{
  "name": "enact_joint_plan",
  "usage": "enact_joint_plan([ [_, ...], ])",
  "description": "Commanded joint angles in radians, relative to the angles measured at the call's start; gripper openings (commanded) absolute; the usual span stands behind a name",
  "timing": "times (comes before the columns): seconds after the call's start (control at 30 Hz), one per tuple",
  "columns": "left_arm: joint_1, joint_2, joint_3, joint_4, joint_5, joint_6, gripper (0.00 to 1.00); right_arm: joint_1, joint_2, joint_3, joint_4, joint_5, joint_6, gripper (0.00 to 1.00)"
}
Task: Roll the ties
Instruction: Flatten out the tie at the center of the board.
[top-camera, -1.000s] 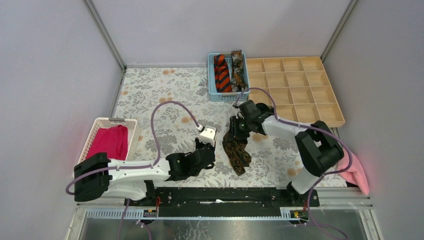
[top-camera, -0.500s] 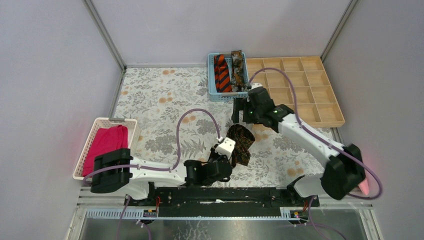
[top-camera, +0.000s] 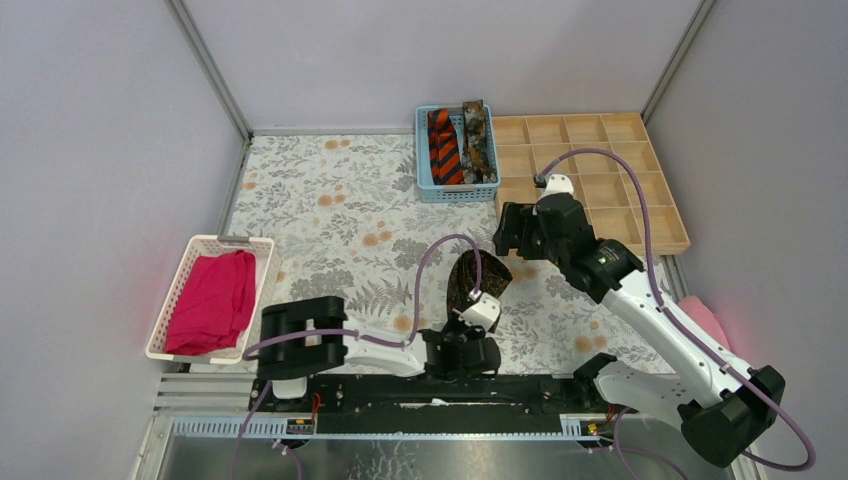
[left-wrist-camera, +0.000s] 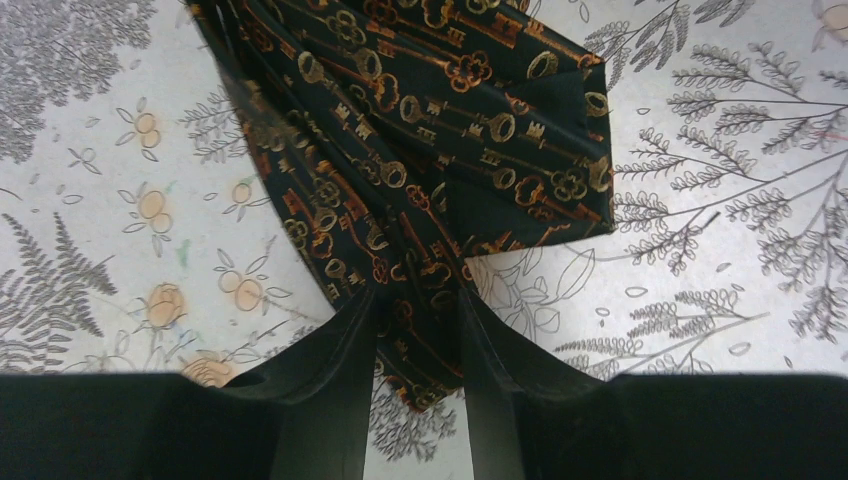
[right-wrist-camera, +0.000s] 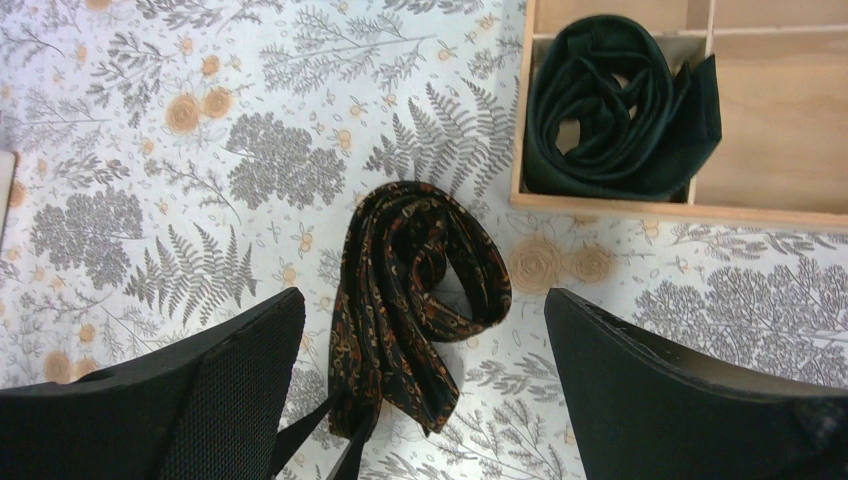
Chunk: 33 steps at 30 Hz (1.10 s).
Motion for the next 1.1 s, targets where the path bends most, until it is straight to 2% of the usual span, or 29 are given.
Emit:
enact_joint_plan([
  [0.0,-0.005,0.017,0.032,-0.078,-0.099,-0.076,0.45,0.006,-0.033,-0.014,-0.019,0.011,0.001,0.96],
  [0.1,0.003,0.018,0.025,-0.110,-0.118,-0.109,0.44,0.006,-0.045,-0.025,-0.009,0.005,-0.006,0.96],
  [0.13,0.006,0.018,0.023,-0.129,-0.116,-0.125,0.38,0.006,-0.048,-0.025,-0.006,0.006,-0.008,0.96],
  [0.2,0.015,0.011,0.005,-0.138,-0.092,-0.145,0.19,0.006,-0.048,-0.023,-0.004,0.005,-0.012,0.95],
  [0.3,0.031,-0.012,-0.043,-0.103,-0.024,-0.152,0.02,0.006,-0.047,-0.023,0.006,-0.002,-0.013,0.95],
  [0.33,0.037,-0.024,-0.056,-0.100,-0.015,-0.169,0.00,0.006,-0.045,-0.024,0.010,-0.007,-0.011,0.94],
  [0.5,0.105,-0.189,-0.155,-0.025,0.067,-0.177,0.00,0.006,-0.037,-0.047,0.038,-0.015,-0.010,0.92],
  [0.6,0.219,-0.357,-0.266,0.066,0.177,-0.173,0.00,0.006,-0.024,-0.068,0.045,-0.012,-0.009,0.87],
  [0.77,0.413,-0.588,-0.372,0.127,0.302,-0.135,0.00,0.006,-0.010,-0.114,0.067,-0.048,-0.001,0.87],
  [0.9,0.530,-0.658,-0.366,0.097,0.328,-0.083,0.00,0.006,0.017,-0.150,0.074,-0.080,-0.003,0.90],
  [1.07,0.658,-0.672,-0.372,0.124,0.403,-0.073,0.00,0.006,0.029,-0.204,0.090,-0.133,-0.009,0.91],
])
